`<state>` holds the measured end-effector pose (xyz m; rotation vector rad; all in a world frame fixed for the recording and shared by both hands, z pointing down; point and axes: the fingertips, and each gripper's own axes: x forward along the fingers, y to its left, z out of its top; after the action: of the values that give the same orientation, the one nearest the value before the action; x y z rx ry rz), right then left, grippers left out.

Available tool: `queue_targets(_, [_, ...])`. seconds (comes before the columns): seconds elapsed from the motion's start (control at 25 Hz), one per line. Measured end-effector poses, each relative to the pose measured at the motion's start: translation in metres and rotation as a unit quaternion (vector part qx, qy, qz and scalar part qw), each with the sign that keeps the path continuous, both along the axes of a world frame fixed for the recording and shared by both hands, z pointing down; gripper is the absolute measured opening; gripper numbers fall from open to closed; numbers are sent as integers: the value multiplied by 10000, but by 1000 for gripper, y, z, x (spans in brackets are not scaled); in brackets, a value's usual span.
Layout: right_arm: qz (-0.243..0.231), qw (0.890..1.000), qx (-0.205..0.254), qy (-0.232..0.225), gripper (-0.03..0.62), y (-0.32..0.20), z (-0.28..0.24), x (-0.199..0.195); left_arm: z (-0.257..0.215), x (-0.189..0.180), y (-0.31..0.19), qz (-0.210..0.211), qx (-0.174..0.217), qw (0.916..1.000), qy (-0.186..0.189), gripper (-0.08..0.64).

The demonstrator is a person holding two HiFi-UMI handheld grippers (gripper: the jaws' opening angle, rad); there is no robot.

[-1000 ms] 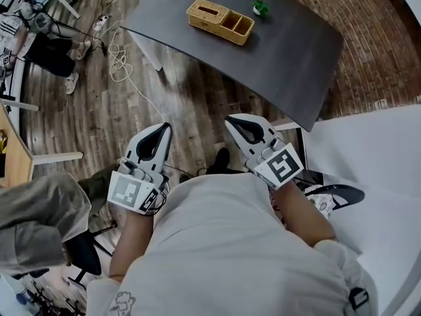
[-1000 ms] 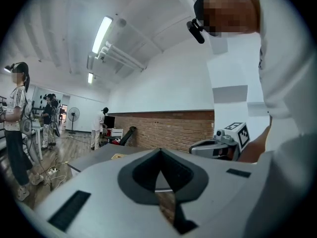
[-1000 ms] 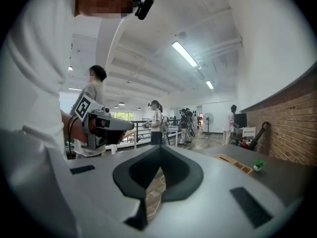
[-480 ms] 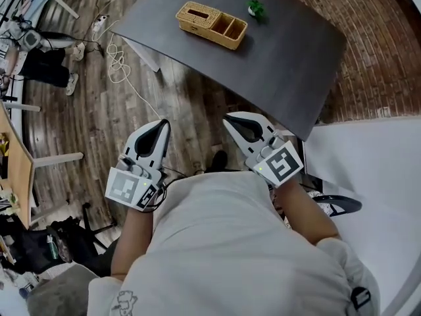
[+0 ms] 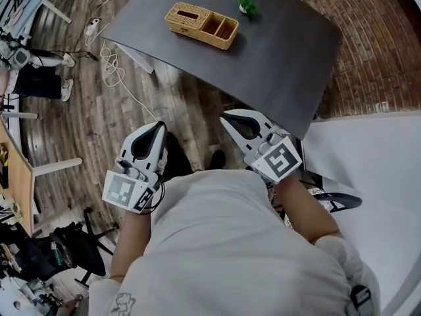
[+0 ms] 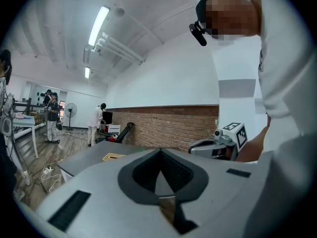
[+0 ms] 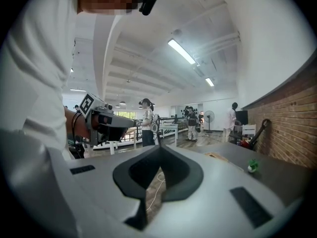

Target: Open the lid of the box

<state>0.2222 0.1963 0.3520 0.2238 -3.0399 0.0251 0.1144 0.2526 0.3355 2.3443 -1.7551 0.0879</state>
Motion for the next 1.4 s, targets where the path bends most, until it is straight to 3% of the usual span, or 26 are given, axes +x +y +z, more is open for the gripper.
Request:
queue_targets(0.56, [633,9978,-39,170,6,-46,4,-57,6,-54,-75,948,28,9954,148,11])
queue_targets(1.08, [1237,9919,-182,236,5,-101,6,-170,1,-176,-138,1473,0,9890,120,11])
queue_targets(1.4, [1601,9864,-51,364,6,-119,7,-225,2,-229,-155,1846,60,9826,202,11])
